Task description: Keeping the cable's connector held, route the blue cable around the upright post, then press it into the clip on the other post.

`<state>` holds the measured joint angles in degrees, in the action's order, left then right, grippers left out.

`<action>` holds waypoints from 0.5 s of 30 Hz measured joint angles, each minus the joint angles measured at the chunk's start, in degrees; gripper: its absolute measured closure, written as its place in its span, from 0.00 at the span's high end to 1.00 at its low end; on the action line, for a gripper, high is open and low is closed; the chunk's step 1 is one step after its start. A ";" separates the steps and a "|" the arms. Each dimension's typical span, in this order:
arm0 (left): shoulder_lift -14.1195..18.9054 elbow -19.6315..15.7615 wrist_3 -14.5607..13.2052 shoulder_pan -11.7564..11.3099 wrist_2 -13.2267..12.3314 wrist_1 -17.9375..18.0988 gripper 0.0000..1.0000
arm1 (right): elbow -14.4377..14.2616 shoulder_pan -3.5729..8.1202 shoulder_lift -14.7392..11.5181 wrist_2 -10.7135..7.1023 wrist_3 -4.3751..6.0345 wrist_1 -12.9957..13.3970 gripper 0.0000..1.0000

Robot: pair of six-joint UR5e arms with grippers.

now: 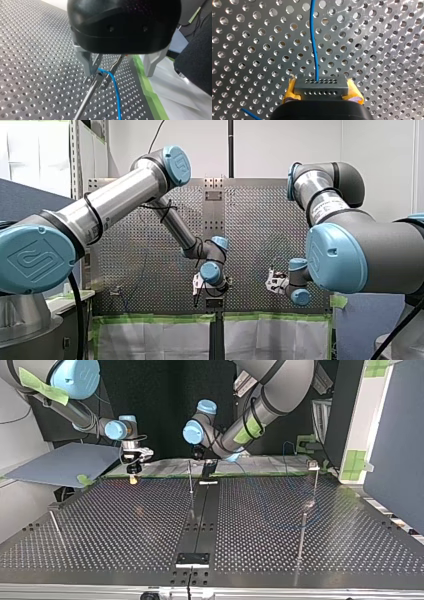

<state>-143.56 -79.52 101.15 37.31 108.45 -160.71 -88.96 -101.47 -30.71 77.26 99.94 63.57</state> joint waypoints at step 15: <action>0.70 0.00 -0.42 0.75 -0.46 1.14 1.00 | -0.02 0.00 0.03 0.07 0.10 0.23 0.00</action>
<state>-142.86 -79.52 100.73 38.06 107.99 -159.57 -88.98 -101.47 -30.68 77.33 100.03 63.80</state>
